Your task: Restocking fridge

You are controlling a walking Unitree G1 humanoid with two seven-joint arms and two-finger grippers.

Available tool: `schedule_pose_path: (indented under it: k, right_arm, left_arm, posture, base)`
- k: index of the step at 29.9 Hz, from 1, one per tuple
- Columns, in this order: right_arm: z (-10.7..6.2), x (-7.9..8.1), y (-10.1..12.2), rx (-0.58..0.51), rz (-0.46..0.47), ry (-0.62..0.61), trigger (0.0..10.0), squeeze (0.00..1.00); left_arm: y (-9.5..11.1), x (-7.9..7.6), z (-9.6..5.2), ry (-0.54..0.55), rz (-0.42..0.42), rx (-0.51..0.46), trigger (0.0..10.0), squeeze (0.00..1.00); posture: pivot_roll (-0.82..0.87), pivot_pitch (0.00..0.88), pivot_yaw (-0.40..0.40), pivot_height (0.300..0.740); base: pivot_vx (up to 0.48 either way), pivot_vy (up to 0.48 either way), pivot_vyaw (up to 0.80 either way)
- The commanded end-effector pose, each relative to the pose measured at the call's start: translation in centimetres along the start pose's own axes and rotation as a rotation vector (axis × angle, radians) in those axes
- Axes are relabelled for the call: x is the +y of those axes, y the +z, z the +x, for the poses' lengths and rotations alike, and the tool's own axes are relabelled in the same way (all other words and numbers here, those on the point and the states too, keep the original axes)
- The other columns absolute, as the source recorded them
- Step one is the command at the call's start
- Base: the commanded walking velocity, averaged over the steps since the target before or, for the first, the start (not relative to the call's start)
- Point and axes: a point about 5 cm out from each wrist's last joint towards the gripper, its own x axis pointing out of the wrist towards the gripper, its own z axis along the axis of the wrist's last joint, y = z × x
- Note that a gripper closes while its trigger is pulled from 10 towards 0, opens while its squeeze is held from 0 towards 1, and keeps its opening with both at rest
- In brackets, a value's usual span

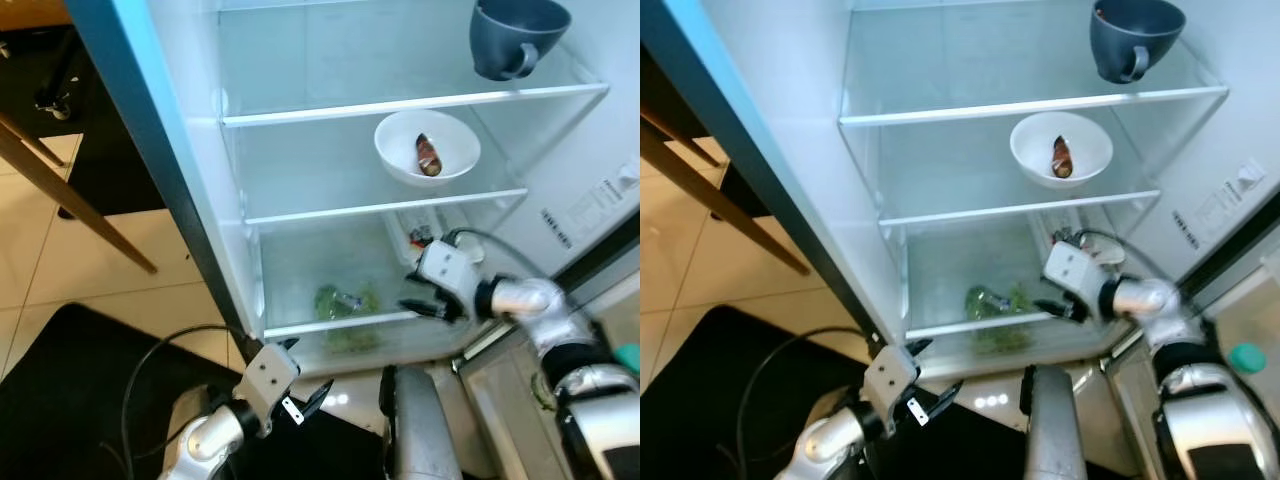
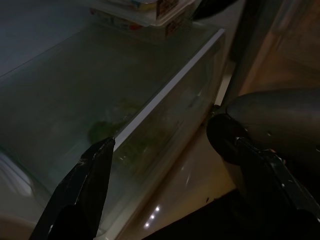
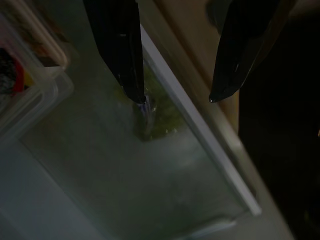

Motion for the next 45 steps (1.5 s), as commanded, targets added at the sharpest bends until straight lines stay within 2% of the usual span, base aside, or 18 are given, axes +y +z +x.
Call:
schedule_pose_path:
  k: [1,2,3,10,11,12,13,17,20,36,40,41,45]
  right_arm:
    - [-0.1,0.2,-0.4,-0.007,0.041,-0.026,10.0,0.0]
    - [0.5,1.2,-1.2,-0.013,0.128,-0.084,10.0,0.0]
    - [0.7,1.5,-1.4,-0.012,0.168,-0.101,10.0,0.0]
    - [1.7,2.8,-1.7,-0.072,0.294,-0.137,10.0,0.0]
    - [1.9,3.4,-2.1,-0.062,0.322,-0.149,10.0,0.0]
    - [2.3,4.9,-3.1,-0.038,0.365,-0.156,10.0,0.0]
    - [2.3,4.9,-3.1,-0.038,0.365,-0.156,10.0,0.0]
    - [2.6,8.4,-5.1,0.007,0.452,-0.13,10.0,0.0]
    - [2.6,9.4,-5.6,0.023,0.474,-0.122,10.0,0.0]
    - [3.0,9.7,-5.3,0.015,0.477,-0.105,10.0,0.0]
    - [2.8,10.6,-6.3,0.059,0.508,-0.117,10.0,0.0]
    - [2.6,11.4,-7.0,0.093,0.523,-0.112,10.0,0.0]
    - [2.3,12.2,-7.6,0.115,0.546,-0.107,10.0,0.0]
  left_arm:
    - [-0.7,-0.6,-0.3,-0.013,-0.026,0.02,10.0,0.0]
    - [-1.3,-0.4,-0.6,0.002,-0.034,0.05,10.0,0.0]
    - [-1.6,-0.3,-0.7,0.009,-0.036,0.063,10.0,0.0]
    - [-2.9,-0.2,-1.1,0.042,-0.061,0.122,10.0,0.0]
    - [-3.2,-0.1,-1.4,0.053,-0.069,0.136,10.0,0.0]
    - [-3.9,-0.2,-1.9,0.074,-0.085,0.162,10.0,0.0]
    - [-3.9,-0.2,-1.9,0.074,-0.085,0.162,10.0,0.0]
    - [-4.9,-0.5,-2.6,0.094,-0.101,0.199,10.0,0.0]
    - [-5.0,-0.4,-2.7,0.108,-0.104,0.195,10.0,0.0]
    - [-4.9,0.1,-1.6,0.123,-0.086,0.185,10.0,0.0]
    - [-5.0,0.0,-1.5,0.124,-0.084,0.188,10.0,0.0]
    - [-5.1,-0.1,-1.5,0.124,-0.084,0.19,10.0,0.0]
    - [-5.1,-0.2,-1.5,0.123,-0.086,0.193,10.0,0.0]
  posture:
    - [0.01,0.179,0.021,0.384]
    - [0.01,0.171,0.018,0.384]
    - [0.01,0.169,0.017,0.384]
    - [0.0,0.151,0.015,0.384]
    - [0.0,0.146,0.016,0.384]
    - [0.0,0.141,0.013,0.384]
    - [0.0,0.141,0.013,0.384]
    - [0.0,0.126,0.007,0.403]
    - [0.0,0.121,0.007,0.413]
    - [-0.02,0.102,-0.003,0.477]
    - [-0.02,0.098,-0.006,0.492]
    - [-0.02,0.095,-0.005,0.502]
    - [-0.02,0.093,-0.006,0.517]
  base:
    - [0.0,0.0,0.0]
    - [0.0,0.0,0.0]
    - [0.0,0.0,0.0]
    - [0.0,0.0,0.0]
    - [0.0,0.0,0.0]
    - [0.0,0.0,0.0]
    - [0.0,0.0,0.0]
    - [0.0,0.0,0.0]
    - [0.0,0.0,0.0]
    - [0.0,0.0,0.0]
    - [0.0,0.0,0.0]
    - [0.0,0.0,0.0]
    - [0.0,0.0,0.0]
